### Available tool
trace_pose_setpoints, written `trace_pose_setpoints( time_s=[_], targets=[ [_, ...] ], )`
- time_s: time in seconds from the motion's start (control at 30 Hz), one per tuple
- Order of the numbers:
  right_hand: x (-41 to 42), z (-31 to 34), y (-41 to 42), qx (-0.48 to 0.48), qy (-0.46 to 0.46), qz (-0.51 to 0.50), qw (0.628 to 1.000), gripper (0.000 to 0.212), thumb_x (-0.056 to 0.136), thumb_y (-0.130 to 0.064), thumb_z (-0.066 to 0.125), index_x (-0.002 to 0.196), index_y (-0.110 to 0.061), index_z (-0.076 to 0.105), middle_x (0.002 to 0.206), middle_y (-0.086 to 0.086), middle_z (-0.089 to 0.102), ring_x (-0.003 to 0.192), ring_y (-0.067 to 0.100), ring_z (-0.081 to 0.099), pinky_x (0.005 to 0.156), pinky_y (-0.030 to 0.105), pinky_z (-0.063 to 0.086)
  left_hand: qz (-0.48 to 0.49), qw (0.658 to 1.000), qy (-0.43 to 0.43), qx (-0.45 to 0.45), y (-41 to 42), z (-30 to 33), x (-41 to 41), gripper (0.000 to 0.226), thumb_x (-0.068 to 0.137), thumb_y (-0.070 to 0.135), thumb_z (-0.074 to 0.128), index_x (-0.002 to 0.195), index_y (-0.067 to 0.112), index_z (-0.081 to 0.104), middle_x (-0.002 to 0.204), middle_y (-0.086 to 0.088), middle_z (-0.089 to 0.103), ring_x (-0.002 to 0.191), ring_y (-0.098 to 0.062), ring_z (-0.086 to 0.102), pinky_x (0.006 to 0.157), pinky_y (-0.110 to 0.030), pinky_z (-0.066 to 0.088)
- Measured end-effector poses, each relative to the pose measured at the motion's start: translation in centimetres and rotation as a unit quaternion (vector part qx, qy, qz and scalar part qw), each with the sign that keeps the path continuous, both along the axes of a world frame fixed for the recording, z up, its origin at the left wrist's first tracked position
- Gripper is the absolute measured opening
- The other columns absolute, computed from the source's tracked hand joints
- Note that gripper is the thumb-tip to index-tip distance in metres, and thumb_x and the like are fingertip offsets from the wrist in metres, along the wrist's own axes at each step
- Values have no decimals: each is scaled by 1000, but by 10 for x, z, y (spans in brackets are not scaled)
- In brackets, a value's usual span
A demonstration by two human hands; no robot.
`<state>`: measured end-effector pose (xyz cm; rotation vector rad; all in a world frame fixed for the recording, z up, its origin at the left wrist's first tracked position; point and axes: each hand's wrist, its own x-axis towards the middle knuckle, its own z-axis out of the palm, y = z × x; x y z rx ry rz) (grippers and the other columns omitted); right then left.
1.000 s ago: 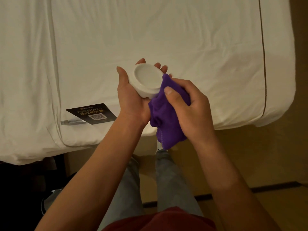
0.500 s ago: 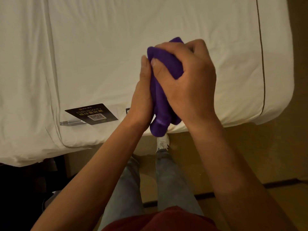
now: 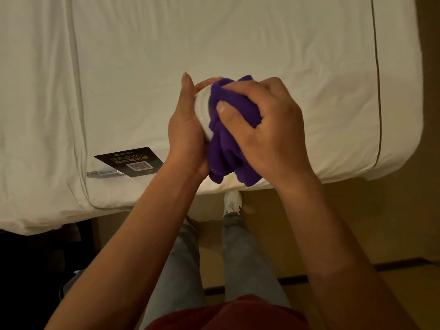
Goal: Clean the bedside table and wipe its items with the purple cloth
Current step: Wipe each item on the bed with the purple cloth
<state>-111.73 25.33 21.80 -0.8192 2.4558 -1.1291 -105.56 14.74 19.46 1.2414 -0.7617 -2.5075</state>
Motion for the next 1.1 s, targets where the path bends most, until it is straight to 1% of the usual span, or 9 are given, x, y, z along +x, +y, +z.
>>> trace_pose_setpoints(
  time_s=[0.13,0.33,0.47,0.6,0.67,0.73,0.87,1.0,1.1],
  targets=[
    [-5,0,16,-7,-130,70,989,32,90,-44,69,119,-31,71,106,-11,67,95,3,66,75,10,53,28,999,-11,15,-11,-1,-10,55,103,57,38,110,7,61,96,-17,66,96,-34,68,86,-49,59],
    [9,-21,29,-119,-221,-157,955,25,91,-42,68,115,-33,69,110,-16,72,101,4,69,77,23,59,66,992,2,105,-19,-7,-19,62,96,63,48,130,10,50,133,-18,59,118,-42,64,71,-54,61],
    [15,-33,17,-213,-359,-275,866,19,88,-43,69,106,-37,71,106,-13,75,95,8,73,71,24,58,45,991,18,128,3,-14,-15,55,89,55,67,122,14,53,123,-12,64,118,-33,66,100,-54,52],
    [5,-31,13,-319,-422,-333,781,22,87,-38,69,105,-27,74,103,-4,76,91,11,74,69,26,58,-20,999,-34,-15,11,-16,-12,50,86,45,72,117,9,56,107,-8,68,97,-26,65,85,-42,56],
    [1,-28,11,-320,-394,-318,801,21,88,-38,68,107,-29,73,106,-4,76,96,15,74,73,28,58,-90,973,-75,-198,11,-17,-8,47,91,45,63,125,13,59,107,6,71,95,-14,69,79,-29,55],
    [-1,-22,6,-289,-324,-281,856,21,91,-37,69,111,-30,69,111,-5,74,101,15,72,77,29,58,-148,946,-59,-284,13,-16,-6,43,100,52,43,133,28,58,117,17,70,109,-6,67,90,-27,55],
    [-6,-13,-5,-147,-140,-145,968,30,98,-35,65,126,-23,64,118,-7,68,105,5,66,84,26,58,-182,948,-31,-259,11,-9,-11,64,94,71,28,127,30,64,109,-9,76,103,-27,73,93,-54,58],
    [-14,-10,-1,-111,-124,-76,983,31,99,-34,66,127,-22,66,120,-3,67,107,6,65,88,27,58,-135,971,-25,-195,5,-7,-17,57,99,62,35,122,21,67,111,-7,76,106,-24,73,90,-43,59],
    [-19,-14,10,-44,-145,-1,988,19,96,-39,67,114,-39,68,110,-9,68,98,1,66,78,17,57,-113,969,-36,-218,2,-12,-23,49,101,58,37,121,23,67,121,-7,72,114,-24,69,101,-44,54]
  ],
)
